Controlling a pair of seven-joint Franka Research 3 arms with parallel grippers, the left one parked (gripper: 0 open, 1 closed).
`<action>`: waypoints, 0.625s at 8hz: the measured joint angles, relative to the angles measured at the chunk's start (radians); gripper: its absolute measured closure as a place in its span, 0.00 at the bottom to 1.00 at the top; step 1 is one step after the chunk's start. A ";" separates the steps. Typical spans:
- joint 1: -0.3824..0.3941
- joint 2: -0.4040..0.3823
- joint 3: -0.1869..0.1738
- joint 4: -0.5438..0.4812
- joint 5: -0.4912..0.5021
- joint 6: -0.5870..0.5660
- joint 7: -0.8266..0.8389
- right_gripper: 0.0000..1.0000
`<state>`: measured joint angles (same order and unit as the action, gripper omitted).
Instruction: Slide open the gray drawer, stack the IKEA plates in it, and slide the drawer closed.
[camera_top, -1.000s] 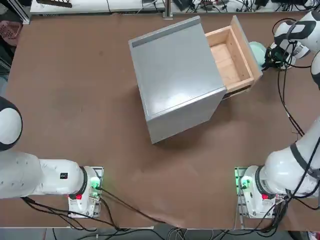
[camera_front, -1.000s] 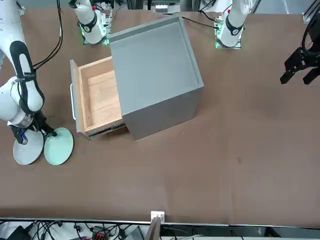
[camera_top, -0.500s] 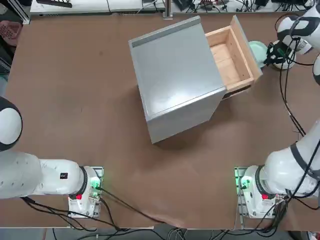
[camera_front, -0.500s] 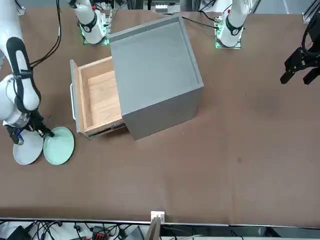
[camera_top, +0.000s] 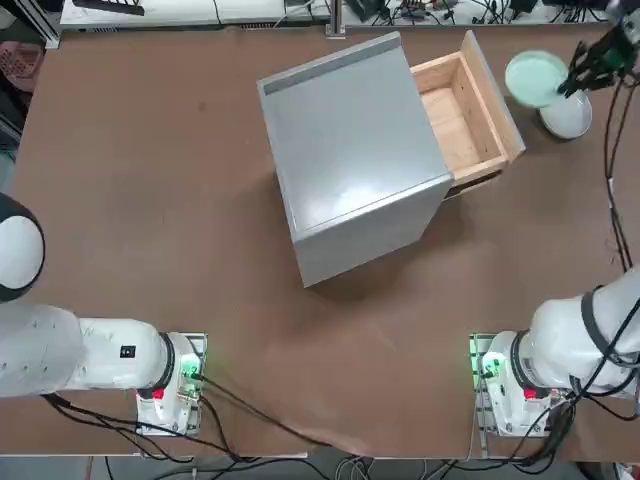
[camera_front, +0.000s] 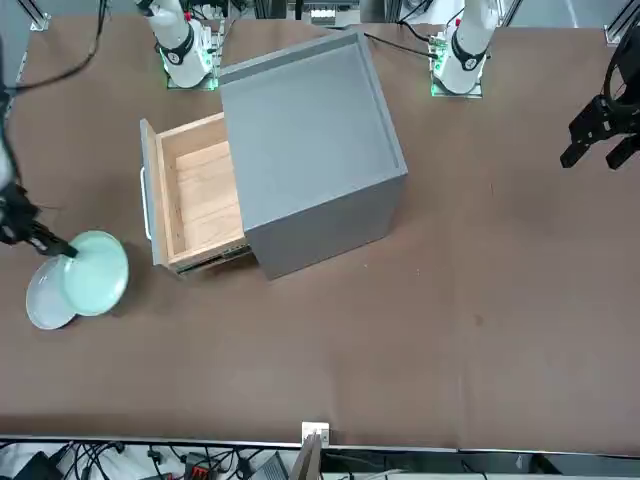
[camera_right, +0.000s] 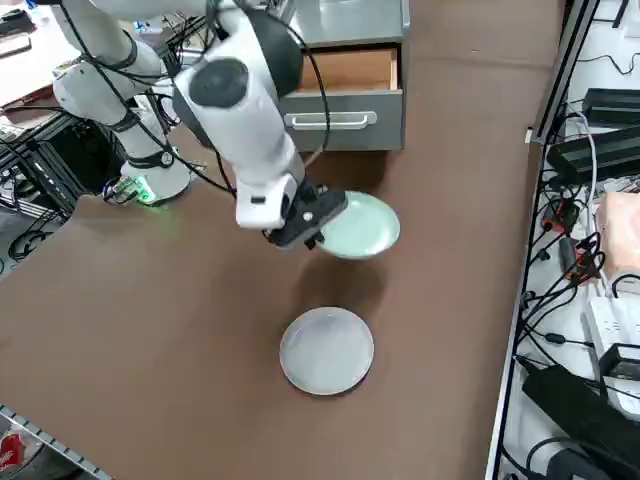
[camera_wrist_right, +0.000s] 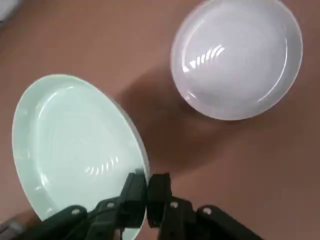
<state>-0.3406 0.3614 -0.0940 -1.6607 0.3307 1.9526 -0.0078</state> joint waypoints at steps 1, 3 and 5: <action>-0.010 -0.031 0.000 0.076 0.018 -0.117 -0.012 1.00; -0.007 -0.106 0.009 0.152 0.071 -0.291 -0.018 1.00; 0.038 -0.195 0.024 0.146 0.079 -0.413 -0.021 1.00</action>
<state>-0.3029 0.1667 -0.0700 -1.5148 0.4097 1.5399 -0.0284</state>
